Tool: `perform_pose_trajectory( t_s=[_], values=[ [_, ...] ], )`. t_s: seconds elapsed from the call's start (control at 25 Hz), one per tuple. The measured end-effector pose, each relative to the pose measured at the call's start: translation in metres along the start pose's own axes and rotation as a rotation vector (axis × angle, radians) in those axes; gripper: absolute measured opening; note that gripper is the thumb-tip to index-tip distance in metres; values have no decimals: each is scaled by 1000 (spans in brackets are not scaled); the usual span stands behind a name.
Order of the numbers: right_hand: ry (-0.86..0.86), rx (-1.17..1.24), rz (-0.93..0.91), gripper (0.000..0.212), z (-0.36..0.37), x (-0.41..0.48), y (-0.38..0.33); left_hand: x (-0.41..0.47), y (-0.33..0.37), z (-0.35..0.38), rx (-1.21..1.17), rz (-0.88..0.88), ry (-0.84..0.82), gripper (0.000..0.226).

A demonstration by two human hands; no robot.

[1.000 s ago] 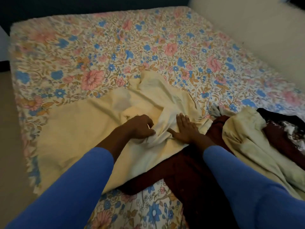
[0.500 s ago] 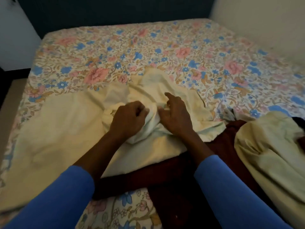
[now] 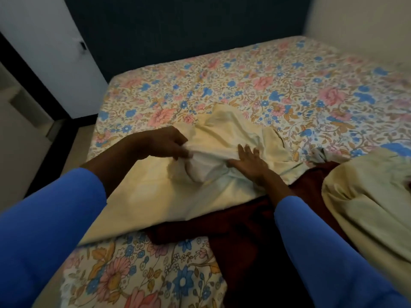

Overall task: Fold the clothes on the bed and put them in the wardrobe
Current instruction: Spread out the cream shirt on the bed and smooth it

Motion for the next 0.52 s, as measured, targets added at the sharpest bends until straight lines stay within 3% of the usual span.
perform_pose_trajectory(
  t_s=[0.12, 0.24, 0.36, 0.52],
  values=[
    [-16, 258, -64, 66, -7, -6, -6, -16, -17, -1, -566, -6, 251, 24],
    [38, 54, -48, 66, 3, 8, -7, -30, -20, -5, -705, -31, 403, 33],
    [81, -35, 117, 91, 18, 11, -13, -45, -18, -11, -351, -34, 385, 58],
    [166, -180, 99, 93, 32, 9, -22, -62, -15, 65, -31, -53, 361, 68]
  ],
)
Point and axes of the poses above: each hand's wrist, its own x-axis towards the middle knuckle, its own z-axis out of the palm, y = z × x, the point moved 1 cm from there along x, towards the middle knuckle, and after that the axes turned 6 degrees about y, right-handed, at the moved point
